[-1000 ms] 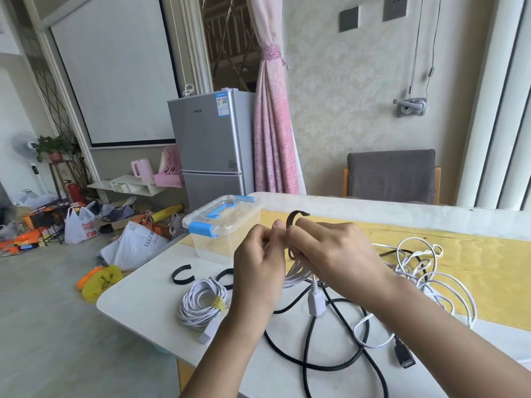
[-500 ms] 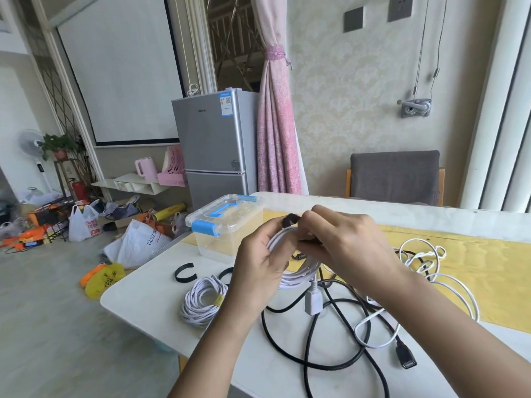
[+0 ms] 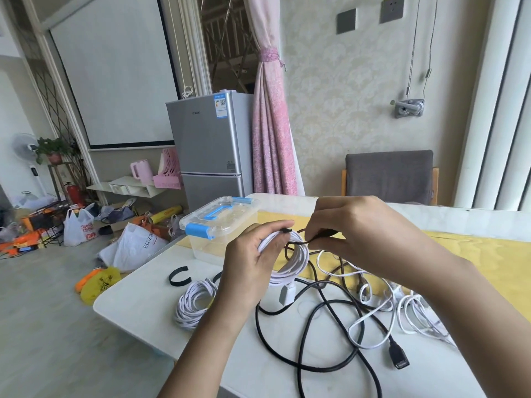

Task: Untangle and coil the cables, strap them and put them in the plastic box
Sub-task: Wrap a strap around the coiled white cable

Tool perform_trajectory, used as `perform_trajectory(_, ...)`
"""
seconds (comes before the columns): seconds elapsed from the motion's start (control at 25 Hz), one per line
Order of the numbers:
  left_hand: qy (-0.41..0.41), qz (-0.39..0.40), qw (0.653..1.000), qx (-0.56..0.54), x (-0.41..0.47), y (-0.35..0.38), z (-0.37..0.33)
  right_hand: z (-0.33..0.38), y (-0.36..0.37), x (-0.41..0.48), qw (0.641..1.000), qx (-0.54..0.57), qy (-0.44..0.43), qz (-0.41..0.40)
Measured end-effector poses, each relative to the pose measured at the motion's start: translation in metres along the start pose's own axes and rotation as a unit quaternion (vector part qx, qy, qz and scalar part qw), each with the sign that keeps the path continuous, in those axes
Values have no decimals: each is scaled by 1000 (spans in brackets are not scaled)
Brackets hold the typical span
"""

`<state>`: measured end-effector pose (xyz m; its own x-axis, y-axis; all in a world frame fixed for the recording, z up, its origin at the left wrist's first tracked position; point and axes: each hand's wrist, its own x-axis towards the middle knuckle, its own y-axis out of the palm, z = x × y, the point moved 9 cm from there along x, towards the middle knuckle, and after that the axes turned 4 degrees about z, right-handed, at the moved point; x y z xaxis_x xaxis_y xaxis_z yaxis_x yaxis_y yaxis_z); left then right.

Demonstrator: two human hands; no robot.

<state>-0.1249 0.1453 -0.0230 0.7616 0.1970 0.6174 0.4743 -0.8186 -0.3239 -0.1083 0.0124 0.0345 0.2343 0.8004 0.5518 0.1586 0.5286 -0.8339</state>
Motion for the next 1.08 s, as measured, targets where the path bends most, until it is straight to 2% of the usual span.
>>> perform_trajectory(0.16,13,38,999,12,2,8,-7,5,-10,-2,1000,11,-7,5)
perform_trajectory(0.32,38,80,996,-15,1,16,-17,4,-20,-4,1000,4,-15,-24)
perform_trajectory(0.48,52,91,994,-39,-2,21,-30,0,-25,-6,1000,10,-2,-28)
perform_trajectory(0.84,-82,81,984,-133,2,24,-3,9,-24,-6,999,11,-34,-12)
perform_trajectory(1.08,-82,112,982,-126,1,29,-6,3,-26,-4,998,49,-10,-33)
